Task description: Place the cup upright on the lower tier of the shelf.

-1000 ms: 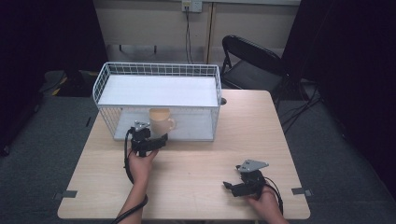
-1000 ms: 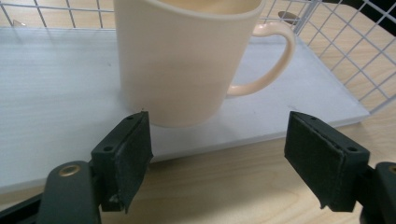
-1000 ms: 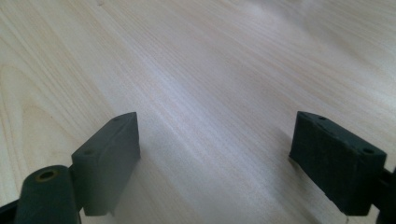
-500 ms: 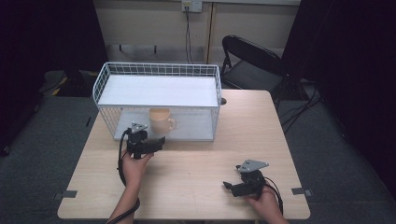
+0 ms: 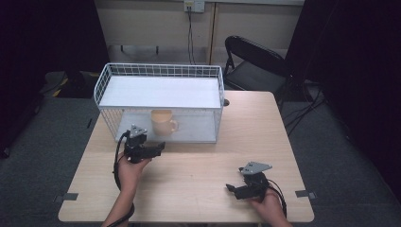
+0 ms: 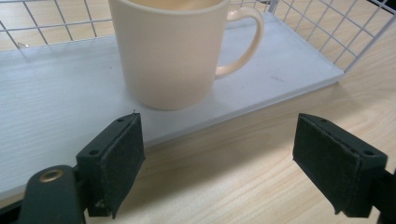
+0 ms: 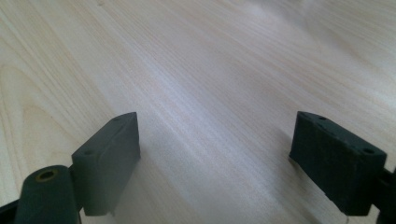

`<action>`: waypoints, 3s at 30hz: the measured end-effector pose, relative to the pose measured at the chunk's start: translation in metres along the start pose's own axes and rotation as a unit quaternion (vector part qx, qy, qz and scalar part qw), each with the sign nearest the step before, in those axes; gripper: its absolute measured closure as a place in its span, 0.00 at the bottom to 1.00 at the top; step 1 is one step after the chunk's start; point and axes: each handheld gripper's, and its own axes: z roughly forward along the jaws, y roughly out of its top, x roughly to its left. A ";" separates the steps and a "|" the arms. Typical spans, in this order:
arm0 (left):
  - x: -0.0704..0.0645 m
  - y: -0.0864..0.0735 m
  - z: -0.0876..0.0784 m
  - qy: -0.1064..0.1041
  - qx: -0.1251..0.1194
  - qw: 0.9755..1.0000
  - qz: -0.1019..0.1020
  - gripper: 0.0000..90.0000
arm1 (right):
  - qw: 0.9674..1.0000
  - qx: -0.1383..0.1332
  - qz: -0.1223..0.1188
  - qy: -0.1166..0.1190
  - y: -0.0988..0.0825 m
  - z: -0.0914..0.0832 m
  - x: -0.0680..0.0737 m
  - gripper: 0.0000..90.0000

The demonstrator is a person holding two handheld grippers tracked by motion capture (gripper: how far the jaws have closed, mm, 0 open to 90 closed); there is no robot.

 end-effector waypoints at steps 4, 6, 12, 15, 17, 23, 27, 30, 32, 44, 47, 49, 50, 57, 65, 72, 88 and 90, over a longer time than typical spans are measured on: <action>0.000 -0.002 -0.005 -0.005 0.003 1.000 0.016 0.18 | 1.000 0.000 0.000 0.000 0.000 0.000 0.000 0.17; 0.000 -0.002 -0.007 -0.012 0.002 1.000 0.016 0.18 | 1.000 0.000 0.000 0.000 0.000 0.000 0.000 0.17; 0.002 -0.006 -0.014 -0.026 0.010 0.999 0.026 0.17 | 1.000 0.000 0.000 0.000 0.000 0.000 0.000 0.17; 0.002 -0.008 -0.018 -0.038 0.008 0.999 0.036 0.17 | 1.000 0.000 0.000 0.000 0.000 0.000 0.000 0.17; 0.002 -0.009 -0.019 -0.042 0.007 0.998 0.039 0.17 | 1.000 0.000 0.000 0.000 0.000 0.000 0.000 0.17; 0.002 -0.015 -0.026 -0.053 0.008 0.998 0.040 0.17 | 1.000 0.000 0.000 0.000 0.000 0.000 0.000 0.17; 0.005 -0.019 -0.032 -0.058 0.010 0.997 0.051 0.17 | 1.000 0.000 0.000 0.000 0.000 0.000 0.000 0.17; 0.005 -0.022 -0.036 -0.061 0.007 0.997 0.048 0.17 | 1.000 0.000 0.000 0.000 0.000 0.000 0.000 0.17; 0.006 -0.023 -0.037 -0.062 0.009 0.997 0.051 0.17 | 1.000 0.000 0.000 0.000 0.000 0.000 0.000 0.17; 0.010 -0.038 -0.045 -0.065 0.023 0.996 0.054 0.17 | 1.000 0.000 0.000 0.000 0.000 0.000 0.000 0.17; 0.011 -0.041 -0.048 -0.067 0.025 0.996 0.047 0.17 | 1.000 0.000 0.000 0.000 0.000 0.000 0.000 0.17; 0.012 -0.044 -0.051 -0.073 0.026 0.996 0.046 0.17 | 1.000 0.000 0.000 0.000 0.000 0.000 0.000 0.17; 0.012 -0.044 -0.051 -0.073 0.026 0.996 0.046 0.17 | 1.000 0.000 0.000 0.000 0.000 0.000 0.000 0.17; 0.017 -0.049 -0.058 -0.078 0.034 0.995 0.049 0.17 | 1.000 0.000 0.000 0.000 0.000 0.000 0.000 0.17; 0.022 -0.059 -0.064 -0.080 0.042 0.994 0.061 0.17 | 1.000 0.000 0.000 0.000 0.000 0.000 0.000 0.17; 0.027 -0.068 -0.065 -0.075 0.051 0.994 0.063 0.18 | 1.000 0.000 0.000 0.000 0.000 0.000 0.000 0.17; 0.028 -0.085 -0.066 -0.050 0.088 0.990 0.098 0.21 | 1.000 0.000 0.000 0.000 0.000 0.000 0.000 0.17; 0.027 -0.085 -0.066 -0.048 0.090 0.991 0.092 0.21 | 1.000 0.000 0.000 0.000 0.000 0.000 0.000 0.17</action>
